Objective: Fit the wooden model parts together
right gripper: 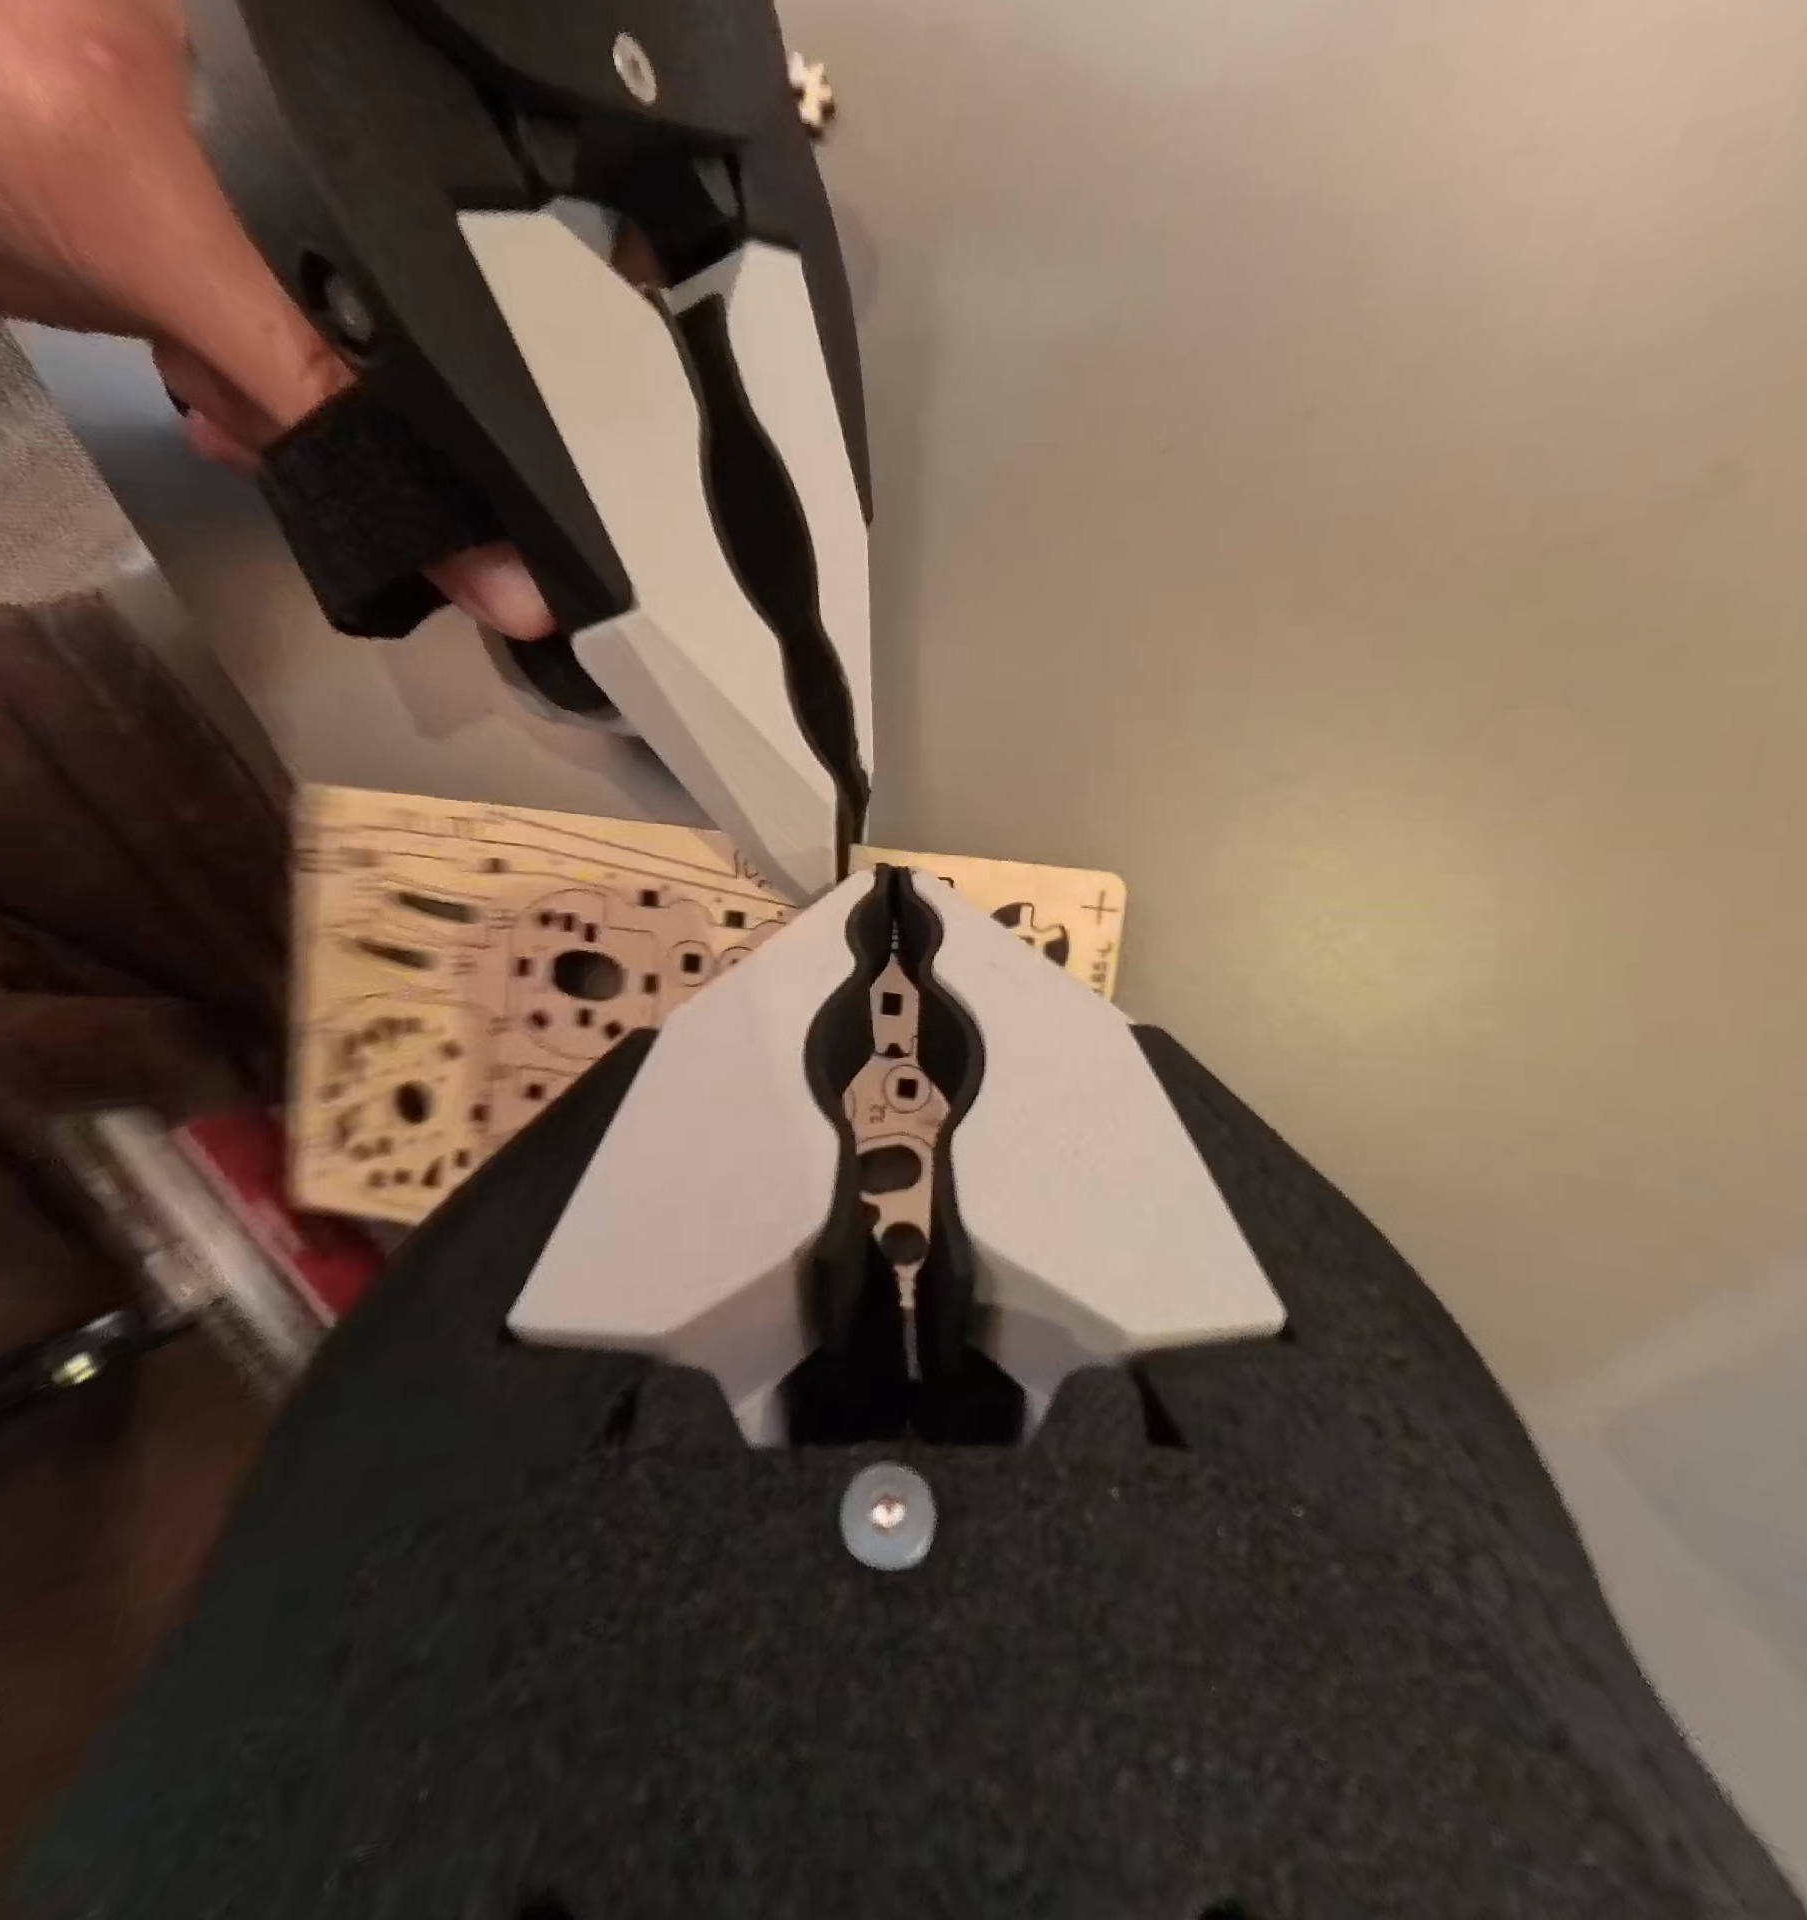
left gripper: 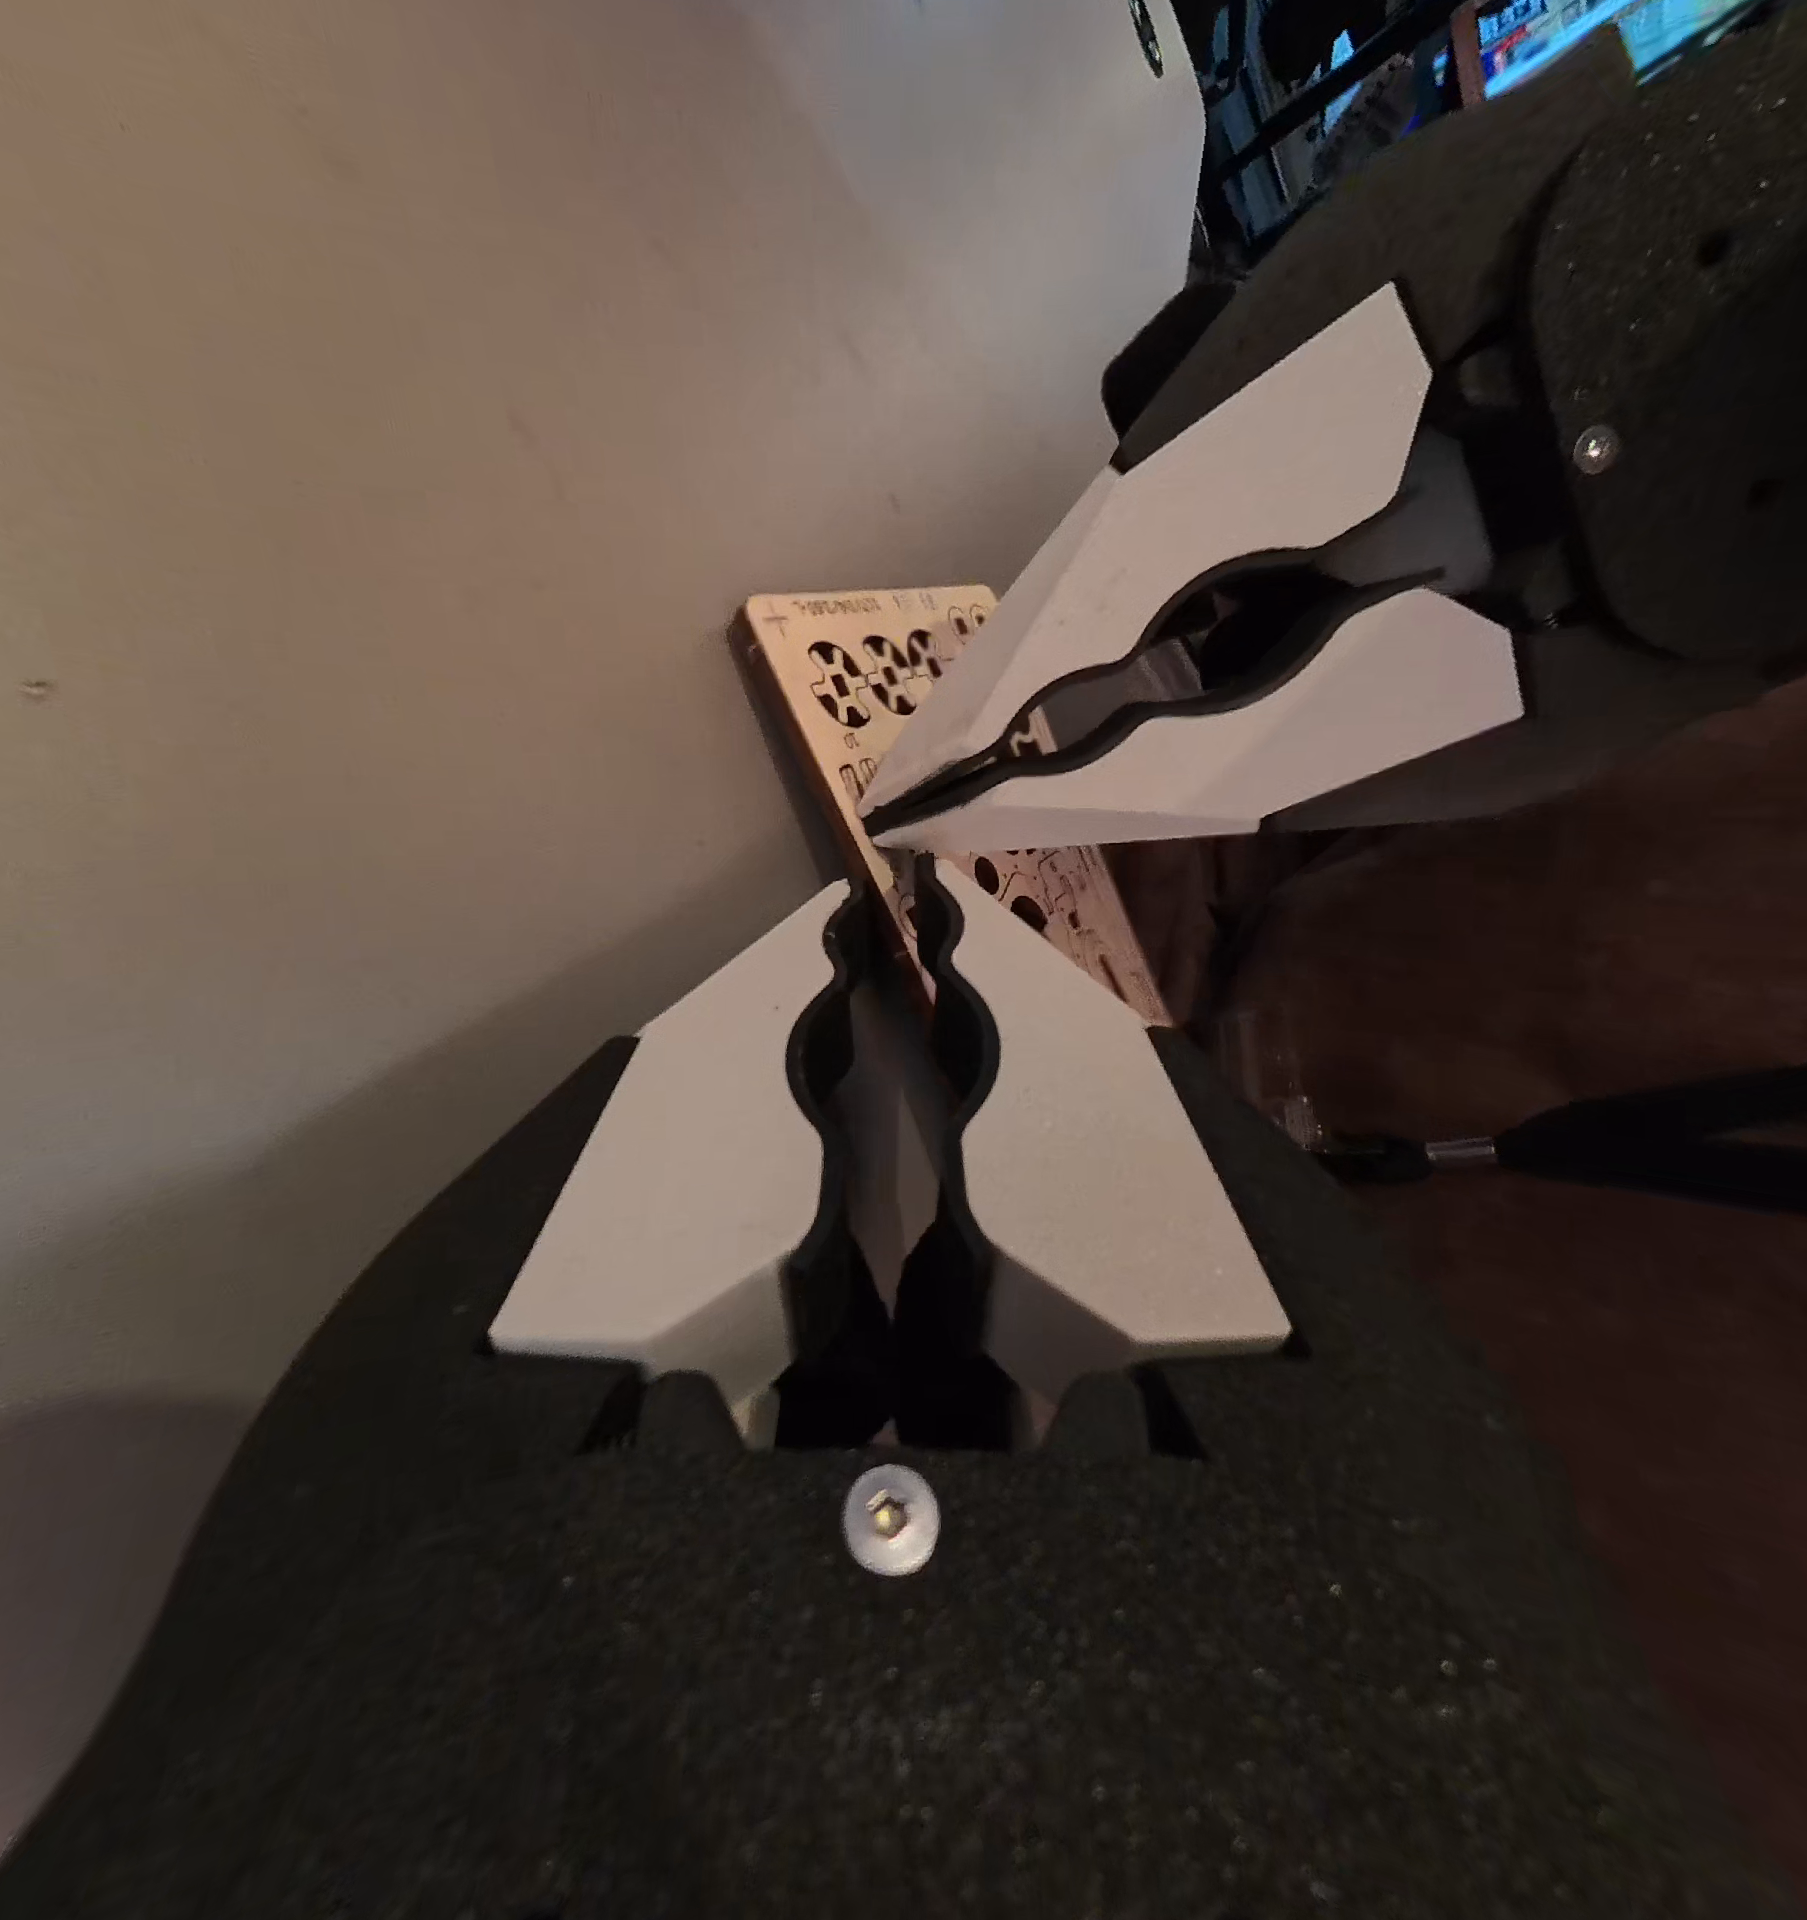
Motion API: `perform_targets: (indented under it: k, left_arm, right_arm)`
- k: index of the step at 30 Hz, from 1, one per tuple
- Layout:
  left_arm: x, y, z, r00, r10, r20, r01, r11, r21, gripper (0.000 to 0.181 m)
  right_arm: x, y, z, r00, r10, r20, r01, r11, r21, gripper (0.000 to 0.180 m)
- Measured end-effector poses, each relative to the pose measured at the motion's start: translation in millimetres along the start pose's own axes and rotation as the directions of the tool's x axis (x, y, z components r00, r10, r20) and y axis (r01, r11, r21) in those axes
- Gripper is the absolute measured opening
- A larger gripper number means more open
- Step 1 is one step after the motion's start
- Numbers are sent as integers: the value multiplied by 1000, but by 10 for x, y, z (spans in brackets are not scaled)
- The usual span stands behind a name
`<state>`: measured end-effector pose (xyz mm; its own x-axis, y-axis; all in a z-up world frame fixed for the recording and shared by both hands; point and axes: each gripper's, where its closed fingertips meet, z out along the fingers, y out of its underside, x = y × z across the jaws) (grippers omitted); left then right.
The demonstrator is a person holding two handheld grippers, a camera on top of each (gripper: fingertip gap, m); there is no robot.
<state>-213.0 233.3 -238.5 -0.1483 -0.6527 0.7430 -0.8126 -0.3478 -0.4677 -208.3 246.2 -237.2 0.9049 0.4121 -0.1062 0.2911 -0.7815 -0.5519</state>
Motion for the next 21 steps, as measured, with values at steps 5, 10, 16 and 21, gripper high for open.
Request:
perform_targets:
  k: [5,10,16,21]
  left_arm:
    - [58,-37,-20,999,16,-36,-15,1000,28,4]
    - [126,-73,-51,997,48,-65,-44,997,57,3]
    - [225,-97,-56,989,121,-90,-114,991,75,3]
    - [205,-79,-34,990,123,-73,-119,991,60,3]
  right_arm:
    - [134,-113,-304,993,96,71,-106,983,148,0]
    - [275,25,-270,996,81,46,-86,989,124,25]
    - [191,-3,-275,956,133,260,-177,972,153,34]
    - [181,25,-230,960,135,244,-168,978,119,32]
